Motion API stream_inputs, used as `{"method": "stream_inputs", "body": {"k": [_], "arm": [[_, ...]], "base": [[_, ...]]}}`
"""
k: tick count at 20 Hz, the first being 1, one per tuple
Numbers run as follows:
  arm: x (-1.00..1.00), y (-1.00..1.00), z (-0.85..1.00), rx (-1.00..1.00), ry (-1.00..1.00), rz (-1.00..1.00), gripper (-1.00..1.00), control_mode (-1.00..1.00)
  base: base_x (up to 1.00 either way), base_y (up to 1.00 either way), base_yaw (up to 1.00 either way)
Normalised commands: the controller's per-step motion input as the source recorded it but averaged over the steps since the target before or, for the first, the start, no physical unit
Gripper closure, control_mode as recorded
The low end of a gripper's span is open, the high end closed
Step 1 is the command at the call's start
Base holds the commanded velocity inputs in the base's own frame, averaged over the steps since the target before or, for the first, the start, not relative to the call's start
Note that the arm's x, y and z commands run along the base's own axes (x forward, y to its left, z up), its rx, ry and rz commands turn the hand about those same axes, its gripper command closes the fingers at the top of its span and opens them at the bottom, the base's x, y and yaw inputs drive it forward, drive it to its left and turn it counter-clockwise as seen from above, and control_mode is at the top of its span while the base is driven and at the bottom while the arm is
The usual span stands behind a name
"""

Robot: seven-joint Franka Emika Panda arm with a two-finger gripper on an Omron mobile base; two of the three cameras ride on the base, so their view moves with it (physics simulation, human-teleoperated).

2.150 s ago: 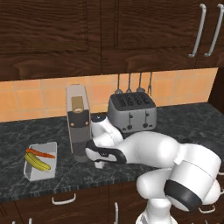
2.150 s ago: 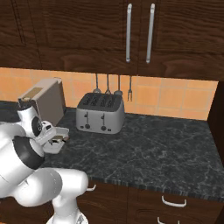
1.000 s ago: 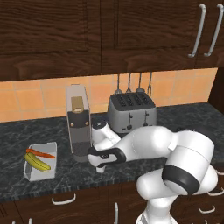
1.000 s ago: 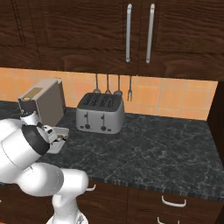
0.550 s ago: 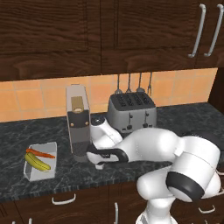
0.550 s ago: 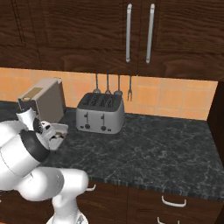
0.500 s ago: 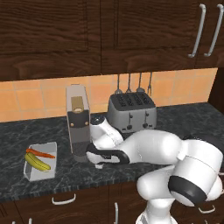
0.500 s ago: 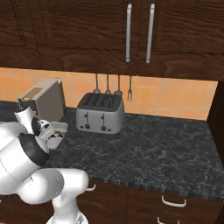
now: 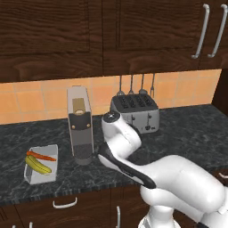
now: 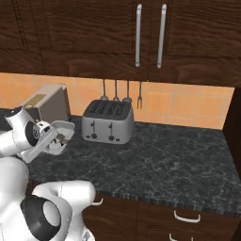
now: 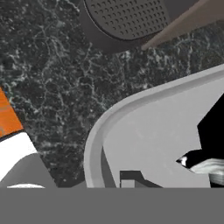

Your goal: Take the meat container that has the fish and place it on the second highest rack of the freezer. Then take the vegetable container that has the carrot and cucumber and place it on the highest rack of the freezer.

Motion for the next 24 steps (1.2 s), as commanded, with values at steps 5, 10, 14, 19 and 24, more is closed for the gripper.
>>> {"method": "stream_inputs", "body": {"k": [5, 10, 14, 19, 24], "arm": [[-0.45, -0.91, 0.78, 0.03, 0.09, 0.00, 1.00, -1.00], [-0.88, -0.67, 0.53, 0.01, 0.04, 0.09, 1.00, -1.00], [-0.69, -0.67, 0.51, 0.00, 0.00, 0.28, 1.00, -1.00], [-0.08, -0.57, 0.36, -0.05, 0.00, 0.21, 1.00, -1.00], [0.00, -0.25, -0.07, -0.01, 0.01, 0.05, 1.00, -1.00]], "base": [[0.00, 0.00, 0.00], [0.00, 0.00, 0.00], [0.00, 0.00, 0.00], [0.00, 0.00, 0.00], [0.00, 0.00, 0.00]]}}
